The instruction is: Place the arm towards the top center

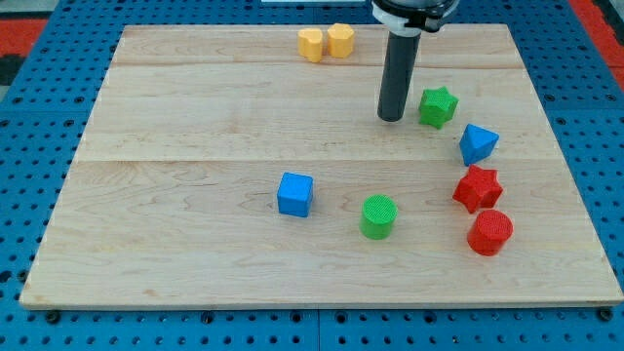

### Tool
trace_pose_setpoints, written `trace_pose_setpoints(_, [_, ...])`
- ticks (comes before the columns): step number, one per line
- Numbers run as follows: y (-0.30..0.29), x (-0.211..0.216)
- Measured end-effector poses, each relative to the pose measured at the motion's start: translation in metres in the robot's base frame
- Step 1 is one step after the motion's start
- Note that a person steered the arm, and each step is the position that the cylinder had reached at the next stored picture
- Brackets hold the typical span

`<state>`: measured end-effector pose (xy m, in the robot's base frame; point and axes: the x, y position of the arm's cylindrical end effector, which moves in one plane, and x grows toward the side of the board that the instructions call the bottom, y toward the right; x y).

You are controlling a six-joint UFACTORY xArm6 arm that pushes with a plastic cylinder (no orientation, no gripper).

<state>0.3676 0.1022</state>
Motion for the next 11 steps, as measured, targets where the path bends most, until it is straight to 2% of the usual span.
trace_pose_setpoints(1, [0.048,-0.006])
trace_pose_setpoints(3, [0.055,-0.008])
trace_pose_setpoints(4, [-0.007,-0.034])
trace_pose_setpoints(6, [-0.197,-0.077])
trace_pose_setpoints(7, [-0.221,-0.115])
trace_pose_setpoints(8, [-0.209,-0.154])
trace_pose_setpoints(9, [-0.182,-0.159])
trace_pose_setpoints(11, [-0.091,-0.143])
